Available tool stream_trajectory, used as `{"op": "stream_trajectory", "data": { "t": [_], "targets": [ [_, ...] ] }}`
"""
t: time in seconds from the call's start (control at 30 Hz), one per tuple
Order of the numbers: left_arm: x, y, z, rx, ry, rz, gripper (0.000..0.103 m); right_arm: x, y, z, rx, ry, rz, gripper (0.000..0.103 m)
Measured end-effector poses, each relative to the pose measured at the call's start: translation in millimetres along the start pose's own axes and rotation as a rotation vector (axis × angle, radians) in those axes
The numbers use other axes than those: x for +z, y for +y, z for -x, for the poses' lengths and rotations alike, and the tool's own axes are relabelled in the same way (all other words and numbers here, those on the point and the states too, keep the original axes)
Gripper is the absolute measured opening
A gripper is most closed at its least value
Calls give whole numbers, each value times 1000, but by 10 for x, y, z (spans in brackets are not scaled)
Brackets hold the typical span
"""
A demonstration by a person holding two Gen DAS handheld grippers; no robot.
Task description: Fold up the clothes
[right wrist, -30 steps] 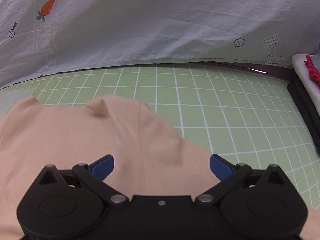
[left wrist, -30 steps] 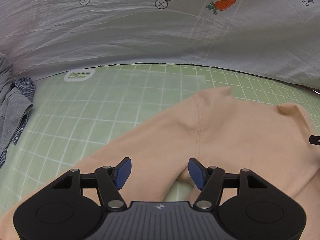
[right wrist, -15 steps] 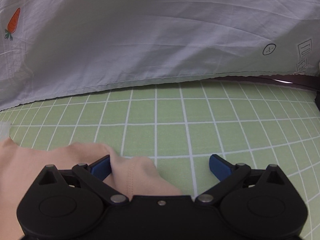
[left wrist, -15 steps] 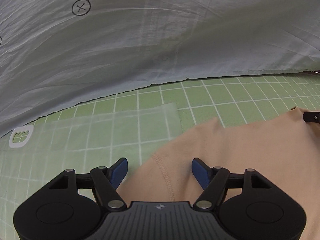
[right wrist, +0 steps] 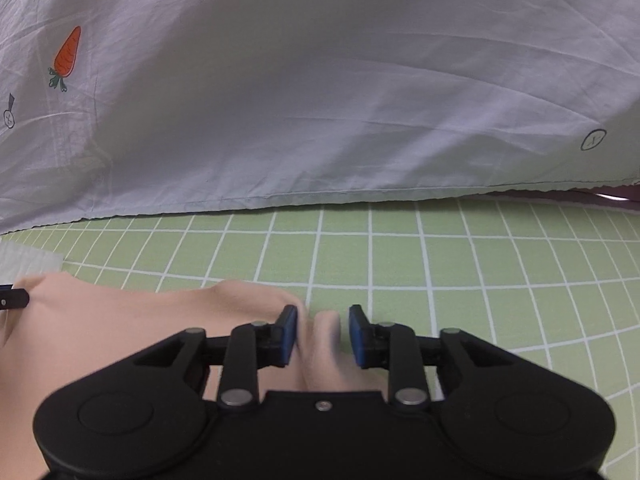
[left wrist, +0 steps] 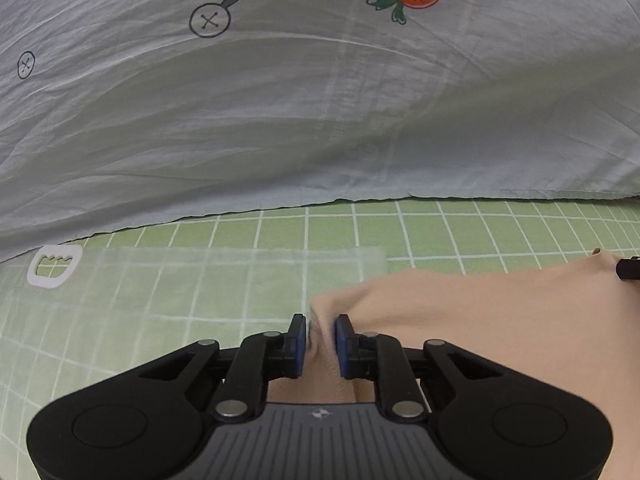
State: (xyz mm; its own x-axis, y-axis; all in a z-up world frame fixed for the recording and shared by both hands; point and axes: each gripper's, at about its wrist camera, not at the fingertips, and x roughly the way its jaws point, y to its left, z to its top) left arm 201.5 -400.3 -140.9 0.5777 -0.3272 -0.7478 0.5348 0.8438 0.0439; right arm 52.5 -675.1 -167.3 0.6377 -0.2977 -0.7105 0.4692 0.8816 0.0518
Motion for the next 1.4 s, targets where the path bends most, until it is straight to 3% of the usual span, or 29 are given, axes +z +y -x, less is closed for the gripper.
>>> {"op": "stream_trajectory", "data": {
  "t": [0.07,0.13,0.27,0.43,0.57,0.8,0.9,1.0,1.03,1.07,1.23,1.3,1.33,1.4],
  "targets": [
    [-50,45,246,-19,-29,49,48,-27,2,217,-26,-44,6,55],
    [-133,95,508,-33,-51,97,57,-112,-38,463,-31,-67,-18,62],
    [-637,208,934,-40,23,157,66,-529,-151,1005,-32,-38,-100,62],
    [-1295,352,1454,-49,127,230,66,-1322,-233,1582,-32,69,-160,61],
    [-1795,389,1795,-56,205,288,66,-1894,-243,1922,-38,155,-181,51],
    [-2358,362,2158,-51,265,308,66,-2422,-99,2351,-25,191,-132,49],
    [-2490,325,2241,-67,280,323,63,-2502,-34,2436,-12,199,-98,48],
    [-2617,297,2281,-101,302,353,29,-2594,3,2527,-3,194,-69,34],
    [-2661,291,2294,-112,307,368,13,-2622,4,2556,6,189,-66,18],
    [-2693,288,2317,-121,304,382,8,-2649,-4,2593,11,184,-71,10],
    [-2711,278,2459,-95,280,400,7,-2753,-110,2763,29,164,-130,7],
    [-2710,239,2491,-72,277,391,11,-2796,-173,2757,38,175,-165,8],
    [-2709,216,2506,-60,275,385,13,-2810,-210,2754,46,178,-185,10],
    [-2707,170,2536,-36,271,374,22,-2790,-301,2765,45,162,-218,26]
  ]
}}
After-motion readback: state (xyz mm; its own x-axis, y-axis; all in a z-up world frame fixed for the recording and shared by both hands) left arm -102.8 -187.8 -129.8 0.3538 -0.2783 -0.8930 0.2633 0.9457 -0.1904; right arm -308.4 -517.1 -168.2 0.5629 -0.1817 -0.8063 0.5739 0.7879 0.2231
